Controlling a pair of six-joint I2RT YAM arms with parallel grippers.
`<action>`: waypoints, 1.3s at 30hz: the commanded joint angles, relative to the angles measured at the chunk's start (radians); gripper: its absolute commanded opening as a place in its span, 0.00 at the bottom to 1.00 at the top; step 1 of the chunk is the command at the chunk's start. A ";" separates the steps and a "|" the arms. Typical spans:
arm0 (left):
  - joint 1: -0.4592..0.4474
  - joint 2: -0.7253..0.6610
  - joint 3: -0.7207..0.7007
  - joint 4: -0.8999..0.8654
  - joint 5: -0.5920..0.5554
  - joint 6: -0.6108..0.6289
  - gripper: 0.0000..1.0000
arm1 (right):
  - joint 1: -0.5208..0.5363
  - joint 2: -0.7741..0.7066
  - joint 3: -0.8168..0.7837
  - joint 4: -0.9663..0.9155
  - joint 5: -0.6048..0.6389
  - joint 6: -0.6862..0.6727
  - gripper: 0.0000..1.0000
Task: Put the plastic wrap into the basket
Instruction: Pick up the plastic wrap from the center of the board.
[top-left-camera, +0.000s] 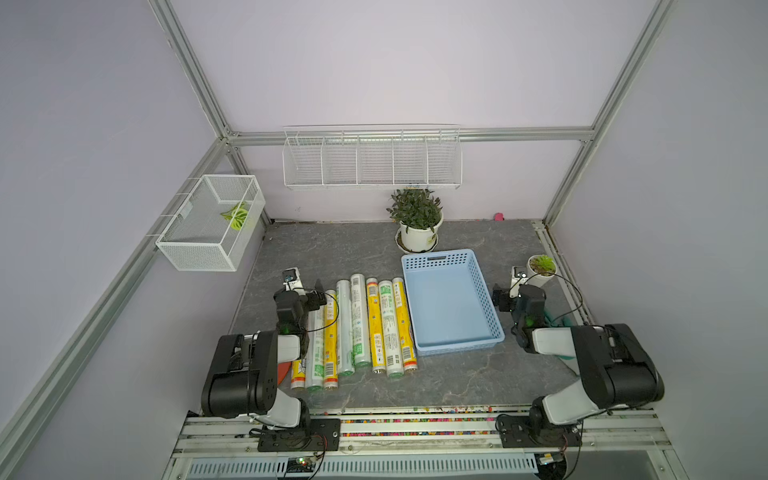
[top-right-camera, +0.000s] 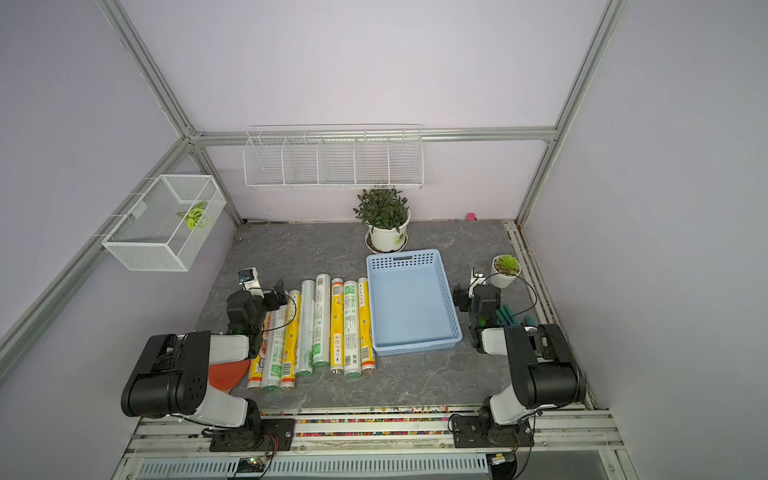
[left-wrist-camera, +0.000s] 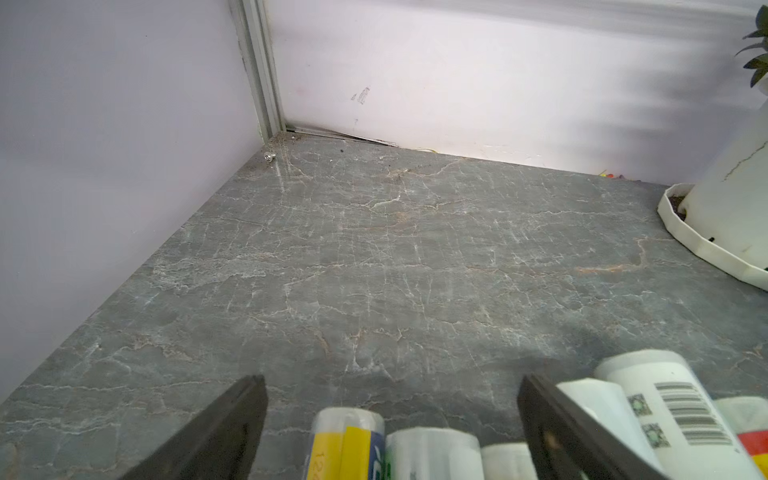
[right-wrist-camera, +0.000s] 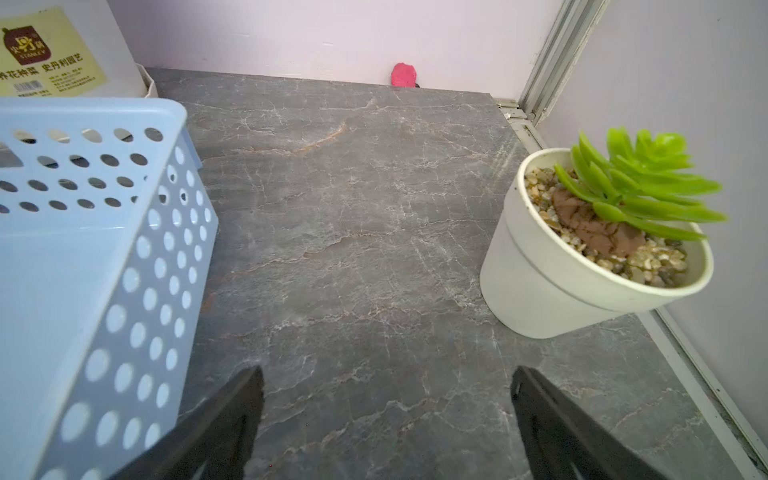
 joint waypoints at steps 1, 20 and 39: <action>-0.002 -0.011 0.019 -0.013 0.010 0.008 1.00 | -0.001 -0.021 0.003 -0.003 -0.013 0.011 0.99; -0.002 -0.173 0.003 -0.119 -0.022 -0.018 1.00 | 0.000 -0.099 0.000 -0.052 0.005 0.009 0.98; 0.006 -0.431 0.223 -0.722 0.452 -0.657 0.94 | -0.013 -0.337 0.387 -1.057 -0.377 0.361 0.96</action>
